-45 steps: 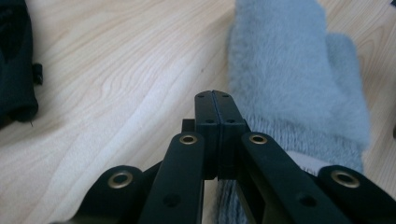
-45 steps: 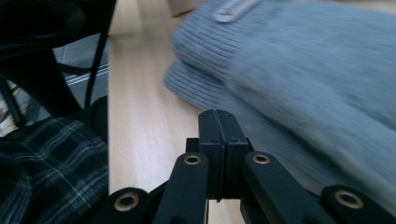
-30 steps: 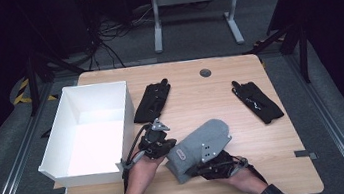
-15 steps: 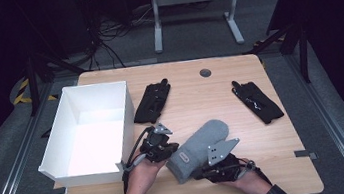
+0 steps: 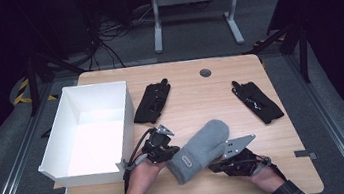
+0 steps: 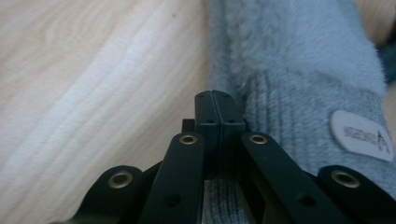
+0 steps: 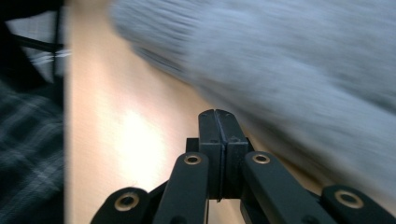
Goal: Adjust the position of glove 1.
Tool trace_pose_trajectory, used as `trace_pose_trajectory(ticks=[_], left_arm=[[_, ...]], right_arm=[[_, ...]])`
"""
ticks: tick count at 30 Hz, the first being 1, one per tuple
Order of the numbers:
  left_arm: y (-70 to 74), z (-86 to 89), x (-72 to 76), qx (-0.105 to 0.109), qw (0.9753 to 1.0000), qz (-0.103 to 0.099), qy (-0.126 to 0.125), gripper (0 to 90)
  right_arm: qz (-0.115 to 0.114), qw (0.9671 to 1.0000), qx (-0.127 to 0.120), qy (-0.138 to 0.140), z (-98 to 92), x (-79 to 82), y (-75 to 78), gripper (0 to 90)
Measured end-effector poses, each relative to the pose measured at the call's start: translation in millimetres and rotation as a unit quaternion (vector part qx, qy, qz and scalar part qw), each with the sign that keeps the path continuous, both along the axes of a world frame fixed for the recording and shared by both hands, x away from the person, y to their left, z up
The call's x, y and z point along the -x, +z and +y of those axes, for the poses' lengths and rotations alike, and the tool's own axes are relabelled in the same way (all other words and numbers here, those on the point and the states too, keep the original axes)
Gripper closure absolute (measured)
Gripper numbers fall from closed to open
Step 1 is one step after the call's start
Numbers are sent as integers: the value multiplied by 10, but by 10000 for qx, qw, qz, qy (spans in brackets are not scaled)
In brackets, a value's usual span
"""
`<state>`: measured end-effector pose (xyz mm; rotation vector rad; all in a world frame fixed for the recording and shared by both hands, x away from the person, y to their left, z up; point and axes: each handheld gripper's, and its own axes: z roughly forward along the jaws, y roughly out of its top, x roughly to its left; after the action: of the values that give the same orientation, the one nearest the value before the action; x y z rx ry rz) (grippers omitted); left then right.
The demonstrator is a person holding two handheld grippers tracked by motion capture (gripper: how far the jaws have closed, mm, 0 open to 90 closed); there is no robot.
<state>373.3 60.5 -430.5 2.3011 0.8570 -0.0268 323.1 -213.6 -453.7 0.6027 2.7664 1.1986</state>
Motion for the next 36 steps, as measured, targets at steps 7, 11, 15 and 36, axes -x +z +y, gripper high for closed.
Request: trace_pose_trajectory(ticks=[7, 11, 15, 36], left_arm=[[-34, -3, 60, 57, 9999, 106, -76, 900], [-62, 25, 133, 139, 9996, 209, -115, 900], [-18, 70, 127, 130, 9999, 84, 54, 813], [207, -328, -237, 610, 9960, -478, -448, 186]], right_arm=[[-108, 9994, 200, -246, -54, -147, -38, 900], [-208, 9990, 240, -306, -37, -215, -42, 900], [-199, 9991, 204, -307, -47, -236, -26, 896], [-449, 9887, 361, -1382, -628, -318, -80, 241]])
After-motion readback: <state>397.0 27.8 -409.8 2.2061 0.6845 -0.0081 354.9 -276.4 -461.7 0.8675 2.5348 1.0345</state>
